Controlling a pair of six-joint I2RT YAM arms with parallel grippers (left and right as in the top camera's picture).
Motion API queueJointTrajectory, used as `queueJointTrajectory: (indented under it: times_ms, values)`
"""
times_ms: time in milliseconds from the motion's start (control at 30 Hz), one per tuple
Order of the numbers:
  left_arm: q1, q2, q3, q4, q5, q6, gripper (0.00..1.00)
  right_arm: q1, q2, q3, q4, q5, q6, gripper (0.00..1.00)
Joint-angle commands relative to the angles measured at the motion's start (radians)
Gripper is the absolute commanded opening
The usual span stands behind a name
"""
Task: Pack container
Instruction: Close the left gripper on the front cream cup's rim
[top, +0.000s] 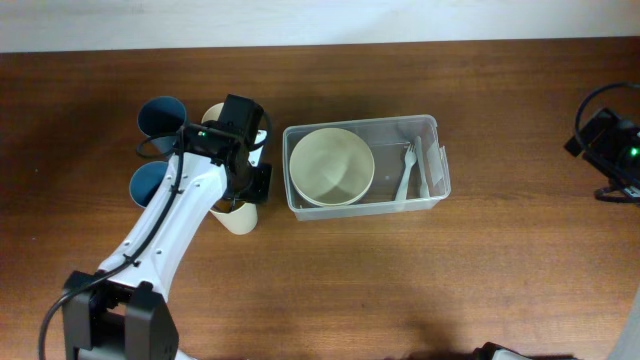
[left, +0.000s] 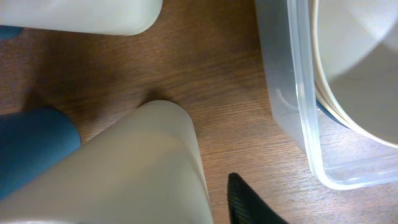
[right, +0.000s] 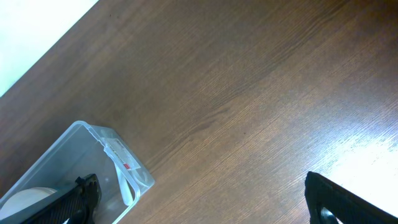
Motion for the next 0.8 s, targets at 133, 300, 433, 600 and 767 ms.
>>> queueJointTrajectory:
  times_ms: [133,300,433,600,767]
  values:
    - [-0.002,0.012,0.016,0.003,-0.011,-0.003,0.32,-0.006,0.002,0.011,0.003,0.003,-0.002,0.99]
    - [-0.002,0.012,0.016,0.003,-0.010,-0.003,0.21,-0.006,0.002,0.011,0.003,0.003,-0.002,0.99]
    - [-0.013,0.012,0.015,0.001,-0.011,-0.003,0.21,-0.006,0.002,0.011,0.003,0.003,-0.002,0.99]
    - [-0.035,0.012,0.015,0.002,-0.022,-0.003,0.21,-0.006,0.002,0.011,0.003,0.003,-0.002,0.99]
    - [-0.040,0.012,0.015,0.002,-0.054,-0.003,0.18,-0.006,0.002,0.011,0.003,0.003,-0.002,0.99]
